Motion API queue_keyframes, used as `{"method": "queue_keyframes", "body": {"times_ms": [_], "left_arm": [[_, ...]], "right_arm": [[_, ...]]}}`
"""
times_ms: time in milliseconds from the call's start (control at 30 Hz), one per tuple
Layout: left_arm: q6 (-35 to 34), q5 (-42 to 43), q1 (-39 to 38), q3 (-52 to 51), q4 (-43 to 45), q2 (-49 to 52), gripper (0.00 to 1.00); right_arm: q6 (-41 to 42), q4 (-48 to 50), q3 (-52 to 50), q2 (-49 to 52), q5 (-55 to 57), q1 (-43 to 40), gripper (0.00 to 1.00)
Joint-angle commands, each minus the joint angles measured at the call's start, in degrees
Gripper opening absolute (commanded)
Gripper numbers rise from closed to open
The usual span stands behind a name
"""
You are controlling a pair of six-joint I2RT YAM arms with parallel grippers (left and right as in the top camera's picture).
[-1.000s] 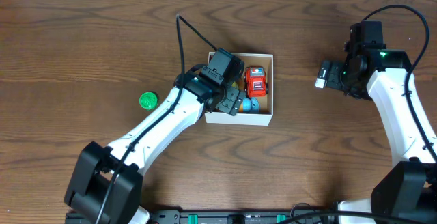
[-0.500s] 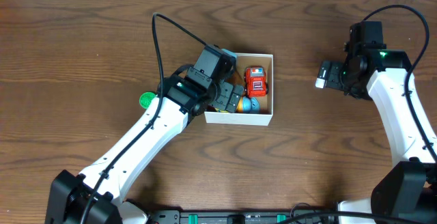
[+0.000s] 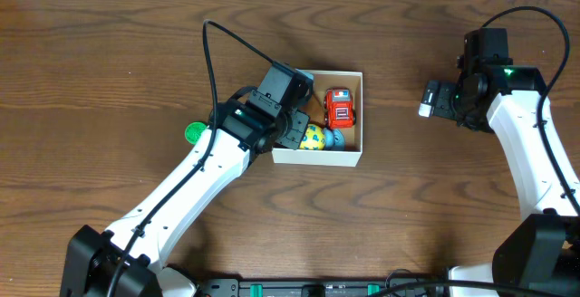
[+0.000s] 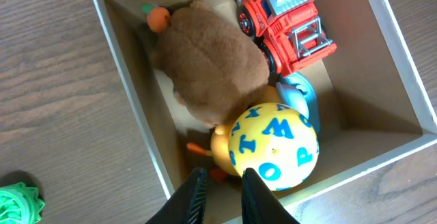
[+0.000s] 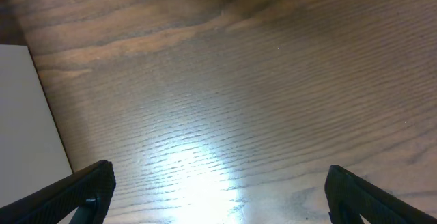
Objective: Pack container
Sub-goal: 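Carry the yellow ball with left gripper into the box and release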
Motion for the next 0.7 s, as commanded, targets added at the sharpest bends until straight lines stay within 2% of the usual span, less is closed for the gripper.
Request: {"method": "queue_keyframes", "body": {"times_ms": [0, 67, 133, 267, 667], "left_arm": [[-0.3, 1.1, -0.6, 0.5, 0.1, 0.8, 0.19], [-0.3, 1.1, -1.2, 0.5, 0.4, 0.8, 0.19], [-0.3, 1.1, -1.9, 0.5, 0.6, 0.8, 0.12], [-0.3, 1.1, -3.7, 0.5, 0.7, 1.2, 0.08], [-0.3, 2.4, -4.9, 0.5, 1.5, 11.0, 0.08]], "right_arm": [[-0.5, -0.1, 0.3, 0.1, -0.2, -0.4, 0.99], [-0.5, -0.1, 0.3, 0.1, -0.2, -0.4, 0.99], [-0.5, -0.1, 0.3, 0.1, -0.2, -0.4, 0.99], [-0.5, -0.1, 0.3, 0.1, -0.2, -0.4, 0.99], [-0.5, -0.2, 0.3, 0.1, -0.2, -0.4, 0.99]]}}
